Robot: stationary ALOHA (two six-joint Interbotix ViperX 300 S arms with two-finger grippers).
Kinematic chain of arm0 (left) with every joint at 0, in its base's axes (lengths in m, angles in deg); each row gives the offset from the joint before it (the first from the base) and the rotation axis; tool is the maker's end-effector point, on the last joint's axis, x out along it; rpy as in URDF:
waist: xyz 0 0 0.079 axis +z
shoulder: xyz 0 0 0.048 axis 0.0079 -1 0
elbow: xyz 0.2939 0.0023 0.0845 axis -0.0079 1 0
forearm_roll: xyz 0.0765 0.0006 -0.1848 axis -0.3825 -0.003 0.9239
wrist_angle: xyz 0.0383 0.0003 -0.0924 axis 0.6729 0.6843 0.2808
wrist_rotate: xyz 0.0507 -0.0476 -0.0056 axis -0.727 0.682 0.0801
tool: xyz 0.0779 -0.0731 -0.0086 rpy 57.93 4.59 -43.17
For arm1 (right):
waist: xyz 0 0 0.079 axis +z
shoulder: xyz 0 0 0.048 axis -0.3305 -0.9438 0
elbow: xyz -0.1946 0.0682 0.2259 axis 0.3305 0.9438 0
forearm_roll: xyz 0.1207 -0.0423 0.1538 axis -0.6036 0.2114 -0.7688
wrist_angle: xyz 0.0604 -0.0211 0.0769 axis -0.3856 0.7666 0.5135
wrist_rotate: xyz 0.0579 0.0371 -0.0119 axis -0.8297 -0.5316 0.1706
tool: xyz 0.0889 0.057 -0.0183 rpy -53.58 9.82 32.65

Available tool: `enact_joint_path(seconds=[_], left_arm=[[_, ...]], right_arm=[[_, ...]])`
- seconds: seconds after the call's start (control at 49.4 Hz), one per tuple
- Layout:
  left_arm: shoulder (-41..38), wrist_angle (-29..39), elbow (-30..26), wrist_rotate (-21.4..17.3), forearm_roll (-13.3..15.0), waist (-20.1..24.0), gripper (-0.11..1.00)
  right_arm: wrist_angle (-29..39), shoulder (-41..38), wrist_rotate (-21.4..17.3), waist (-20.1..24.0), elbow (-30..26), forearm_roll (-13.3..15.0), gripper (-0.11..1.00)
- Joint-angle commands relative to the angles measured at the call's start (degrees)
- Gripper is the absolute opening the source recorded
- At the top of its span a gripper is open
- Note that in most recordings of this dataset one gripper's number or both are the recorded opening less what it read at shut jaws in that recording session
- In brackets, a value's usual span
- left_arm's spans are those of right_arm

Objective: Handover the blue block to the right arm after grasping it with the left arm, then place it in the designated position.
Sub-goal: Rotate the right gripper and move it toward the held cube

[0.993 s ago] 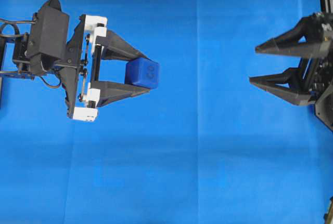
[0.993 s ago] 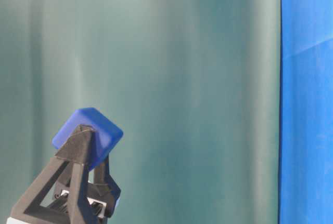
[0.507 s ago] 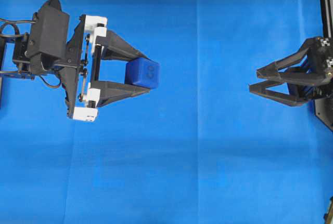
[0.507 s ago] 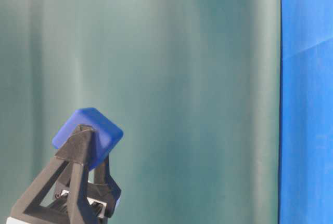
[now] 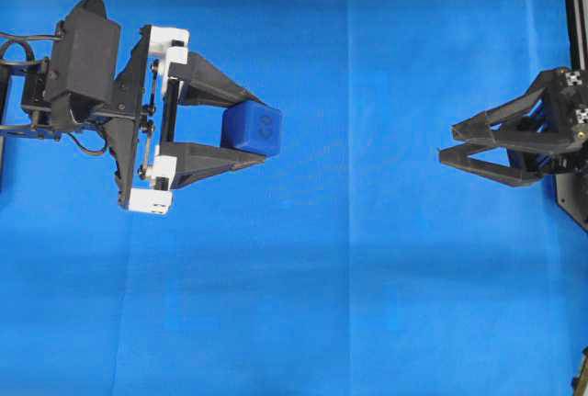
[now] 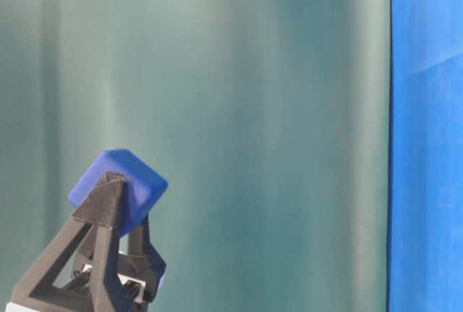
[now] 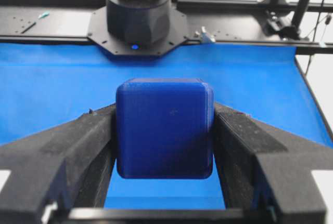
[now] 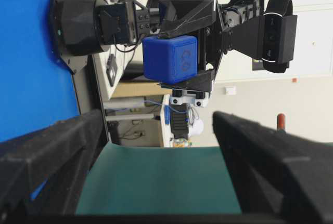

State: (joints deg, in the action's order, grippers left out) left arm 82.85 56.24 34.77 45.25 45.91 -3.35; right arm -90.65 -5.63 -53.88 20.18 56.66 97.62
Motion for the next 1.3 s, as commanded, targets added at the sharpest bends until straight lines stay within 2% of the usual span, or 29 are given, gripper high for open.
enact_joint_path(seconds=[0.0,0.912,1.094,1.277], left_arm=[[1.14,-0.53,-0.53,0.09,0.09,0.0,0.48],[1.14,-0.53,-0.53,0.35,0.09,0.0,0.48],[1.14,-0.53,-0.44,0.35,0.09,0.0,0.48],[1.14,-0.53,-0.53,0.35,0.09,0.0,0.48]], right_arm=[[-0.44,-0.18,-0.09,0.09,-1.58,0.0,0.96],[-0.44,-1.23,-0.09,0.09,-2.02,-0.09,0.96],[-0.44,-5.01,-0.09,0.09,-5.01,-0.18,0.96],[-0.18,-11.69,-0.09,0.09,-10.37,-0.18,0.96]])
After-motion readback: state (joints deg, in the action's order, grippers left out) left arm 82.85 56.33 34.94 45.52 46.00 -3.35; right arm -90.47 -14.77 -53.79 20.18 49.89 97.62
